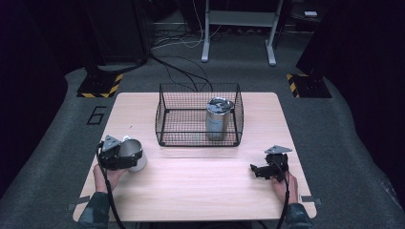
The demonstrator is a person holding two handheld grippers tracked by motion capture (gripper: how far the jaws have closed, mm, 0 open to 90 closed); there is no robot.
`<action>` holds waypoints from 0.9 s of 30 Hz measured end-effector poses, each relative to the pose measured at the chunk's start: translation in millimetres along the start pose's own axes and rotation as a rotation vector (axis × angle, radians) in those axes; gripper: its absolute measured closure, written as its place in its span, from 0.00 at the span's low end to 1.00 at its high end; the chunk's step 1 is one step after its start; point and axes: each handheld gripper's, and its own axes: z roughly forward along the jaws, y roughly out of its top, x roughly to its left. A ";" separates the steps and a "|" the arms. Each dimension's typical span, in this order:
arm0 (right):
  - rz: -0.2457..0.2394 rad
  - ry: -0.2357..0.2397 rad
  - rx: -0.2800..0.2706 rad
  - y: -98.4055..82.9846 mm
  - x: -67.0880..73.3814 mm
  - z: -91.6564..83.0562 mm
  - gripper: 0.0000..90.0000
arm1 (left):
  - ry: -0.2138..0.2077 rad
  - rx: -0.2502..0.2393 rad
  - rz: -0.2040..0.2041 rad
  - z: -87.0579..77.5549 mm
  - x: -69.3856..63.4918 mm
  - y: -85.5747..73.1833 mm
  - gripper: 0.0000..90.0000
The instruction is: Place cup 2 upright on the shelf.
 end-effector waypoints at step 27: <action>-0.003 0.002 0.001 -0.1 -0.2 -0.2 0.00 | -0.059 -0.029 0.043 -29.9 -9.4 16.3 0.07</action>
